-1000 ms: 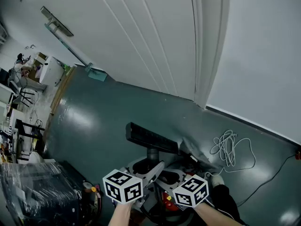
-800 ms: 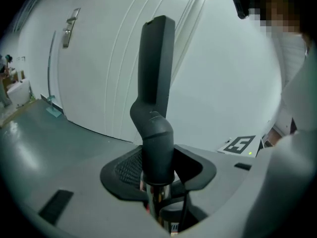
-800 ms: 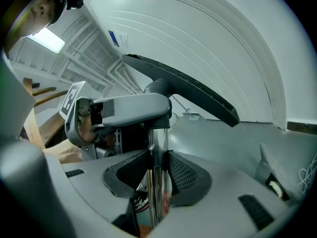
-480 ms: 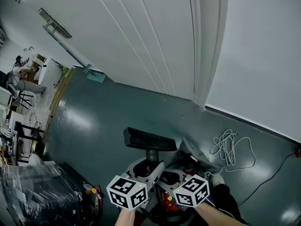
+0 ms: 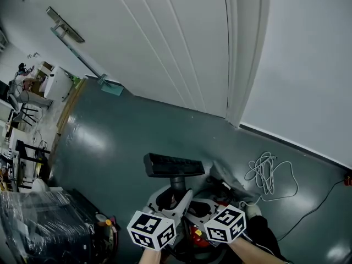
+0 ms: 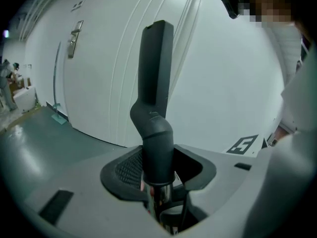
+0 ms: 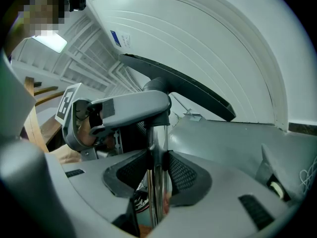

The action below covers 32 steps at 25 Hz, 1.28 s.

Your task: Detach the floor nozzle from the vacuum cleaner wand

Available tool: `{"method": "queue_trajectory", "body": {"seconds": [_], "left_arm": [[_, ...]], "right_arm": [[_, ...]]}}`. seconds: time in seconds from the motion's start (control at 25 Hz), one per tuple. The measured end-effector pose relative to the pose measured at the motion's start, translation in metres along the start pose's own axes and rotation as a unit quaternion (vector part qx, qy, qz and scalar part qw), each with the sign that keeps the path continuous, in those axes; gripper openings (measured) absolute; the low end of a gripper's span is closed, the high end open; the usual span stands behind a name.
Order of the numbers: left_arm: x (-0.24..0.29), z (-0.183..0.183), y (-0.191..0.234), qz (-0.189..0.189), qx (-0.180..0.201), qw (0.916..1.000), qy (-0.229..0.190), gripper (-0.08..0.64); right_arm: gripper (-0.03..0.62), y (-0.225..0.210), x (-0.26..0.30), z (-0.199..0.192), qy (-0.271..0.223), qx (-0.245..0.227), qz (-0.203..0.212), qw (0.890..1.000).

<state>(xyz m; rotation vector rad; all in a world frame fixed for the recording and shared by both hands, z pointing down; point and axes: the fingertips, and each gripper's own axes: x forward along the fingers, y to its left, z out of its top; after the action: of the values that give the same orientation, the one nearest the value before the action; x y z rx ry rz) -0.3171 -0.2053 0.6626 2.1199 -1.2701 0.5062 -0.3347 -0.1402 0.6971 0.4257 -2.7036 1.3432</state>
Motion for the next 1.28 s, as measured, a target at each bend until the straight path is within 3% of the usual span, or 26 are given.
{"method": "queue_trajectory", "body": {"seconds": [0.16,0.24,0.32,0.44,0.52,0.76,0.96,1.12,1.28], "left_arm": [[0.003,-0.001,0.0,-0.055,-0.068,0.9961,0.004,0.178],[0.001,0.0,0.002,-0.064,-0.093,0.9936,0.007,0.178],[0.0,0.001,0.004,-0.045,-0.071,0.9964,0.011,0.178],[-0.001,0.004,0.0,-0.007,0.004,0.9999,0.009,0.178],[0.0,0.004,-0.003,-0.001,0.025,0.9997,0.004,0.178],[0.002,0.006,0.0,-0.059,-0.063,0.9962,0.012,0.178],[0.0,0.01,-0.004,-0.04,-0.012,0.9989,0.02,0.178],[-0.002,0.06,-0.006,-0.056,0.0,0.9981,-0.026,0.178],[-0.002,0.089,-0.012,-0.069,0.018,0.9967,-0.041,0.178]], "right_arm": [[0.14,0.0,-0.002,0.0,-0.002,0.002,0.0,1.0],[0.14,0.001,0.0,0.0,-0.002,-0.002,-0.001,1.0],[0.14,0.002,0.002,-0.001,0.0,-0.006,-0.002,1.0],[0.14,0.001,0.001,-0.001,0.003,-0.006,-0.002,1.0],[0.14,0.0,0.0,-0.001,0.003,-0.006,-0.001,1.0],[0.14,0.001,-0.001,0.002,0.003,-0.009,0.002,1.0],[0.14,0.004,-0.001,0.001,0.003,-0.012,0.006,1.0],[0.14,0.005,-0.003,-0.002,0.006,-0.012,0.007,1.0],[0.14,0.006,-0.001,-0.004,0.01,-0.01,0.003,1.0]]}}
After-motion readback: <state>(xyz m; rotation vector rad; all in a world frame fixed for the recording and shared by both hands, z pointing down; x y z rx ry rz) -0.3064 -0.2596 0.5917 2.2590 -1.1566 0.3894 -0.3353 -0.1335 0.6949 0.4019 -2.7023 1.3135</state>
